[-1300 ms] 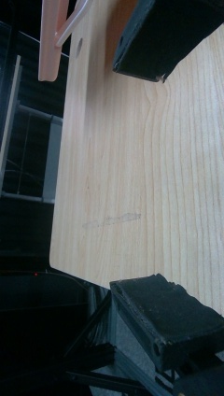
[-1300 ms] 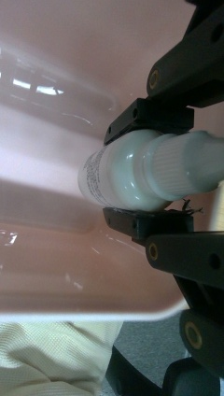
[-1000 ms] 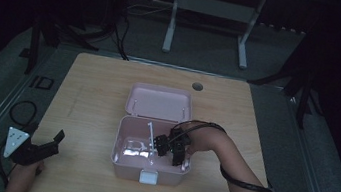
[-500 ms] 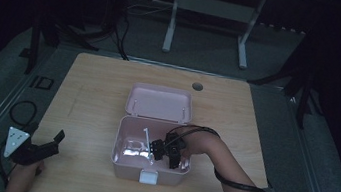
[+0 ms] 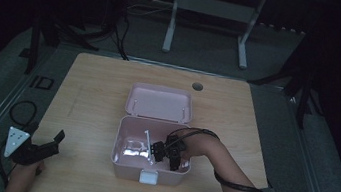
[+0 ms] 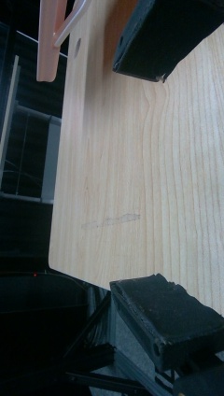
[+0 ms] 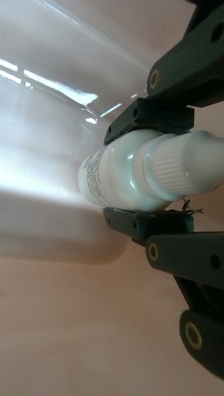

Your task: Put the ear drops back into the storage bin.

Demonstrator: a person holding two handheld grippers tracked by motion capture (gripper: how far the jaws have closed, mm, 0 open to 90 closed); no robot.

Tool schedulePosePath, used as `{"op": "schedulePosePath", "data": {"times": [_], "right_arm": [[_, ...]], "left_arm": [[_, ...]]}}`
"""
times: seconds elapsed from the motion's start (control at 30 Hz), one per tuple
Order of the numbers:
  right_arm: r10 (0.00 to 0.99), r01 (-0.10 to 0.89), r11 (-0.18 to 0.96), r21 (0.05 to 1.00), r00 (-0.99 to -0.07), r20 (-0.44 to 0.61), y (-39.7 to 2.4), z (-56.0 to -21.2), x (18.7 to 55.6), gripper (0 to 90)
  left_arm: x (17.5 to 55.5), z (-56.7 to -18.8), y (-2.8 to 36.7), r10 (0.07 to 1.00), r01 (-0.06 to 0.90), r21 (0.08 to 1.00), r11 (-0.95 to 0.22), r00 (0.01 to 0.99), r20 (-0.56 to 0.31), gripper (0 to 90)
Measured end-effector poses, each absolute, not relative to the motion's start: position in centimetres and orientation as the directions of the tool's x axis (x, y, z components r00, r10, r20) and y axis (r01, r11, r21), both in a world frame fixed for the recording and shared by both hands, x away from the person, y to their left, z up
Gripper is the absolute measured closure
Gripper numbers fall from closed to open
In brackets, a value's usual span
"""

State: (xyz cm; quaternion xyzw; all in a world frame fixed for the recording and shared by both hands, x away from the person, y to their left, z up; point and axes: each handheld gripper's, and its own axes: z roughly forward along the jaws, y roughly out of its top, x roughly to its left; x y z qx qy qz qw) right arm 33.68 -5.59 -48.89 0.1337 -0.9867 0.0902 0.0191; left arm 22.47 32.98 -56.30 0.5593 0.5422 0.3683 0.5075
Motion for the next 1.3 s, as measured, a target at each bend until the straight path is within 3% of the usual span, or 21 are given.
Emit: {"op": "schedulePosePath", "data": {"times": [0.7,1.17,1.3], "right_arm": [[-0.242,-0.246,0.953,-0.175,-0.969,0.045,-5.5,-48.2,33.6,54.1],[-0.167,-0.166,0.985,-0.037,-0.985,-0.043,-5.8,-43.2,34.1,33.7],[-0.148,-0.149,0.988,0.026,-0.988,-0.052,-6.3,-41.7,34.3,21.7]], "left_arm": [[22.5,-56.3,33.0,0.98,0.234,0.967,0.105,0.141,-0.14,0.5],[22.5,-56.3,33.0,0.98,0.234,0.967,0.104,0.142,-0.14,0.5],[22.5,-56.3,33.0,0.98,0.235,0.967,0.103,0.142,-0.139,0.5]]}}
